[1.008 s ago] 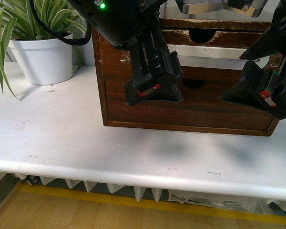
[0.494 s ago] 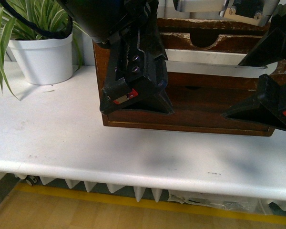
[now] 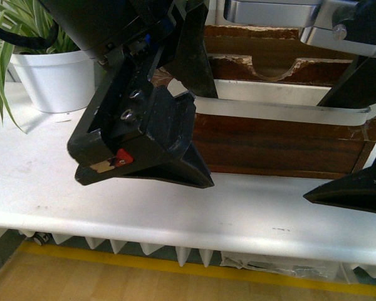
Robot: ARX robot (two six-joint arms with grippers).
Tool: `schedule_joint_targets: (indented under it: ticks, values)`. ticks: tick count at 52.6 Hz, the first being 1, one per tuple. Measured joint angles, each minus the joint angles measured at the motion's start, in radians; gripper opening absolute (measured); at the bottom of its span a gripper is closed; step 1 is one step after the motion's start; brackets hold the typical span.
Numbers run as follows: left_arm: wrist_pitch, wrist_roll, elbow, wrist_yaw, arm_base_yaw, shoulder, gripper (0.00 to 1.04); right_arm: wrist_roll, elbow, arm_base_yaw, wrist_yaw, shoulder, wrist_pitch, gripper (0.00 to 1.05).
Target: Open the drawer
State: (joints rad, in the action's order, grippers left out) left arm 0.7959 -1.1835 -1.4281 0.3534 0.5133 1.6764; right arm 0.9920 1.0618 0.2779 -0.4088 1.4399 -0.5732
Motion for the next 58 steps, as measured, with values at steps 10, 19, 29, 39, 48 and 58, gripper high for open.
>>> schedule_joint_targets:
  ticks: [10,19,29,39,48,58]
  values:
    - [0.026,-0.013,0.025,-0.002,0.009,-0.030,0.99,0.008,-0.017,0.008,-0.014,-0.027,-0.031,0.96]
    - [-0.098,0.042,0.103,0.000,0.022,-0.078,0.99,-0.002,-0.053,0.003,-0.021,-0.070,0.015,0.96]
    - [-0.264,0.100,0.166,-0.016,0.031,-0.159,0.99,-0.071,-0.101,-0.032,-0.074,-0.174,0.126,0.96]
    - [-0.444,0.174,0.241,-0.066,0.036,-0.262,0.99,-0.172,-0.191,-0.105,-0.139,-0.290,0.238,0.96]
    - [-0.735,0.338,0.407,-0.180,0.006,-0.410,0.99,-0.330,-0.356,-0.212,-0.146,-0.464,0.429,0.96]
    - [-0.978,0.595,0.628,-0.437,-0.062,-0.589,0.99,-0.565,-0.556,-0.380,-0.140,-0.689,0.608,0.96]
